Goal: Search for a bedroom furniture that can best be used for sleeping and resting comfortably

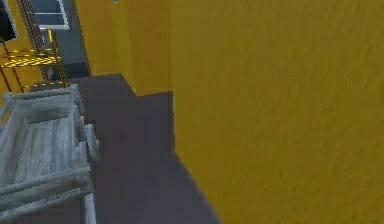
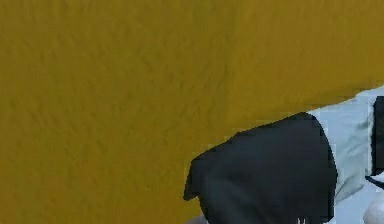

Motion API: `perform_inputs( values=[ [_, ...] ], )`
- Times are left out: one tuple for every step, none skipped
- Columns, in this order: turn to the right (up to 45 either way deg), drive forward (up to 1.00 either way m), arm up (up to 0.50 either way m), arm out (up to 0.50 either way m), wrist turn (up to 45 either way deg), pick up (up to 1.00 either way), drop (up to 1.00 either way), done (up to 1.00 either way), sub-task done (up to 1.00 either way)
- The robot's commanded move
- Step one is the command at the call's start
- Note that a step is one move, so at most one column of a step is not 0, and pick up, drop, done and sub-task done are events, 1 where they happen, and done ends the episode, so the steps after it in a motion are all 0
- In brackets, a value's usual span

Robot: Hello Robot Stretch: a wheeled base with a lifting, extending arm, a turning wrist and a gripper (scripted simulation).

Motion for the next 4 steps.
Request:
perform_inputs(
  values=[
    [0.0,0.35,0.00,0.00,0.0,0.00,0.00,0.00,0.00],
    [-18.0,0.00,0.00,0.00,0.0,0.00,0.00,0.00,0.00],
    [0.0,1.00,0.00,0.00,0.0,0.00,0.00,0.00,0.00],
    [0.0,1.00,0.00,0.00,0.0,0.00,0.00,0.00,0.00]
  ],
)
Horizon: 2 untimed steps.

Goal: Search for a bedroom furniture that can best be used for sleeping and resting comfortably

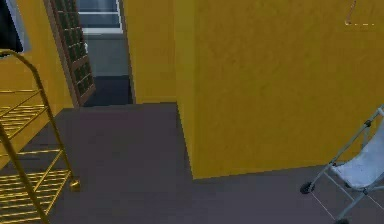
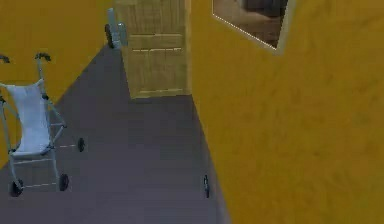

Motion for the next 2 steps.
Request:
perform_inputs(
  values=[
    [-18.0,0.00,0.00,0.00,0.0,0.00,0.00,0.00,0.00],
    [0.0,1.00,0.00,0.00,0.0,0.00,0.00,0.00,0.00]
  ],
)
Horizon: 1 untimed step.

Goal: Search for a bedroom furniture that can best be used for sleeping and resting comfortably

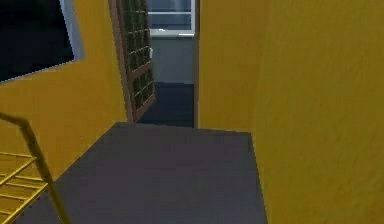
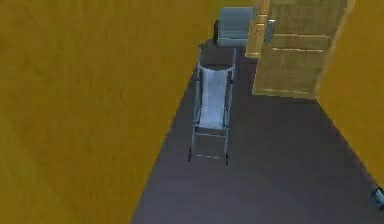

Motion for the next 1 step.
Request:
perform_inputs(
  values=[
    [0.0,0.80,0.00,0.00,0.0,0.00,0.00,0.00,0.00]
  ],
)
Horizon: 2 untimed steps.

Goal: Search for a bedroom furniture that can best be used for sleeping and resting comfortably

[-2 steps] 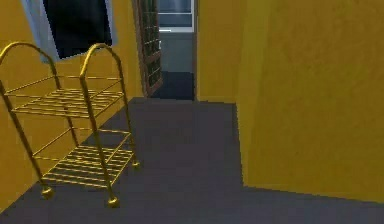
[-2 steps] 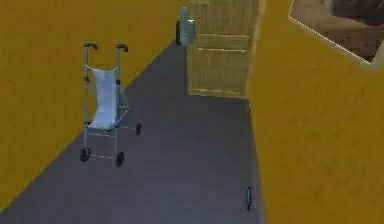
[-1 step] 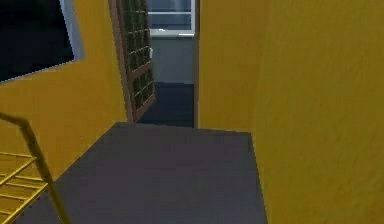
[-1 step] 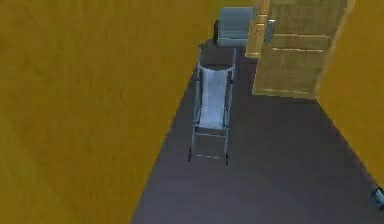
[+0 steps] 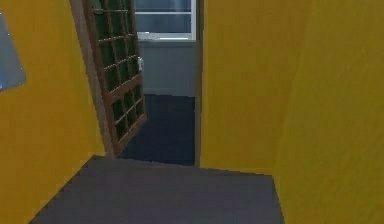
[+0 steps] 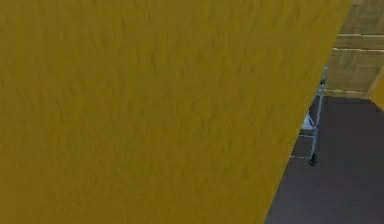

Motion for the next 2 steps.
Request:
perform_inputs(
  values=[
    [-6.0,0.00,0.00,0.00,0.0,0.00,0.00,0.00,0.00],
    [0.0,1.00,0.00,0.00,0.0,0.00,0.00,0.00,0.00]
  ],
)
